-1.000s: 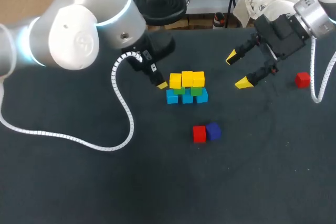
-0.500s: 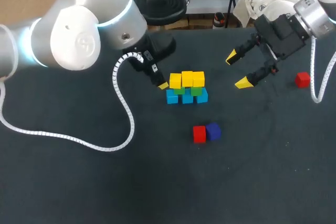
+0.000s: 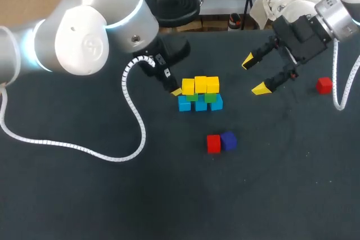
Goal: Place the blue cubes, place green cubes on the blue cubes, place the yellow cubes on the green cubes, then place the red cubes on the yellow cubes, and place purple cube on the red cubes.
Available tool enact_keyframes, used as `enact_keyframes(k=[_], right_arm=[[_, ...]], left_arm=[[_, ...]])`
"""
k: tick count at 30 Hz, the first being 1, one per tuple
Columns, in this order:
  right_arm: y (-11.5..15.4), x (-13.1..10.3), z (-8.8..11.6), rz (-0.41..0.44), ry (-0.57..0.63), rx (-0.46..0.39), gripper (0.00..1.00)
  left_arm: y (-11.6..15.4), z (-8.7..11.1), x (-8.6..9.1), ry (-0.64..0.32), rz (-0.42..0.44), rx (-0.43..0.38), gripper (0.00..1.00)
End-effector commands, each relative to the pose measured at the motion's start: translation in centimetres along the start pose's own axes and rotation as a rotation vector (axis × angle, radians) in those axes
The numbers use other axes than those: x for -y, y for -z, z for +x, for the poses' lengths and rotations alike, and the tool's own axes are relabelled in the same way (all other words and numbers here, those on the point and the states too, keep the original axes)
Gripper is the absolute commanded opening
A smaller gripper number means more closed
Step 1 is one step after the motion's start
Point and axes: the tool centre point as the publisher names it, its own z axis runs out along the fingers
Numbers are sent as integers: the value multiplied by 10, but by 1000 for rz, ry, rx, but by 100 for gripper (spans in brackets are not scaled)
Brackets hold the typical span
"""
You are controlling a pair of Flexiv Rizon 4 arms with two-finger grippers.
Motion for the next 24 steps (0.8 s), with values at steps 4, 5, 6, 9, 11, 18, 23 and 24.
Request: enact_keyframes(k=[4,5,6,9,11,18,23,24], right_arm=[[0,0,0,0,1,1,100],[0,0,0,0,1,1,100],[0,0,0,0,1,1,100],[0,0,0,0,1,1,100],[0,0,0,0,1,1,100],[0,0,0,0,1,1,100],[0,0,0,0,1,1,100],[0,0,0,0,1,1,100]], left_arm=[[1,0,2,-3,3,5,0],[1,0,2,-3,4,6,0],[1,0,2,-3,5,7,0],[1,-1,2,-4,6,9,0],[1,-1,2,-4,6,8,0],[5,7,-4,13,2,8,2],[11,20,-6,39,29,25,44],[13,21,-6,38,32,25,88]])
